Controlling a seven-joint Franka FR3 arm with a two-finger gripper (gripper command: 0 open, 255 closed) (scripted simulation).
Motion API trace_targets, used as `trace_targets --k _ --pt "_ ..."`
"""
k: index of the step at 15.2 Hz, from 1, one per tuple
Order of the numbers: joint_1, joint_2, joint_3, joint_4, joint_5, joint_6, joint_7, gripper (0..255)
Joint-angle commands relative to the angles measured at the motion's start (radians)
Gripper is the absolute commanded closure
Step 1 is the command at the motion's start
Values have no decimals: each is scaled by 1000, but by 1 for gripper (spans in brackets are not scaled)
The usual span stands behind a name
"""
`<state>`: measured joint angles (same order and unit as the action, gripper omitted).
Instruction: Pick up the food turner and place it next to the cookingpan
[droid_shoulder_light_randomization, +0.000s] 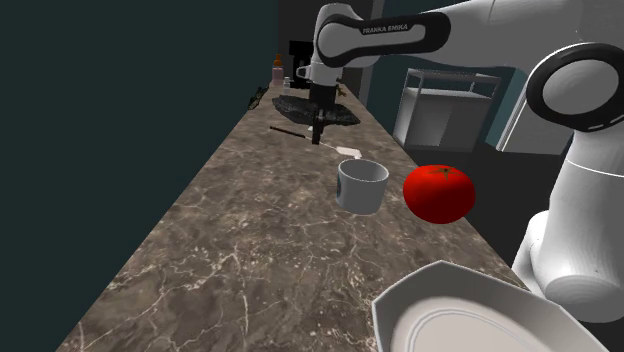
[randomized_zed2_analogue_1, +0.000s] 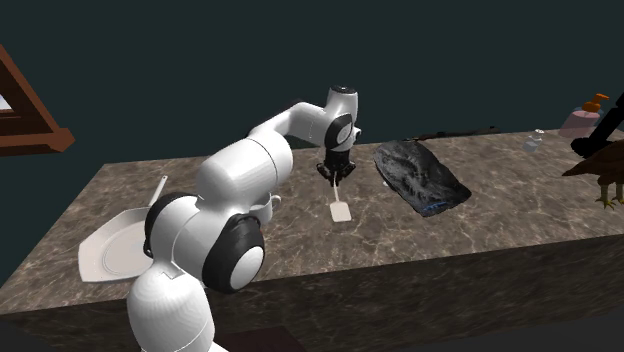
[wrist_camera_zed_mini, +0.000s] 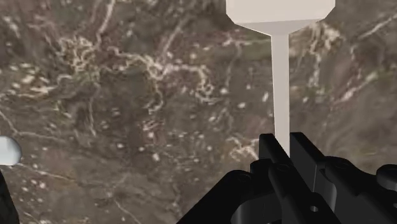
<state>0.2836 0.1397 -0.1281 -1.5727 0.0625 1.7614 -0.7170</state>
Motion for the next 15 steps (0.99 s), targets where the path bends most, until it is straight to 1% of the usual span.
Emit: trace_targets --k 1,8,15 --pt "-1 2 0 32 0 -31 1 255" --pt "-4 22 -2 155 2 -133 3 255" --pt "-9 60 -3 303 8 -244 5 255"
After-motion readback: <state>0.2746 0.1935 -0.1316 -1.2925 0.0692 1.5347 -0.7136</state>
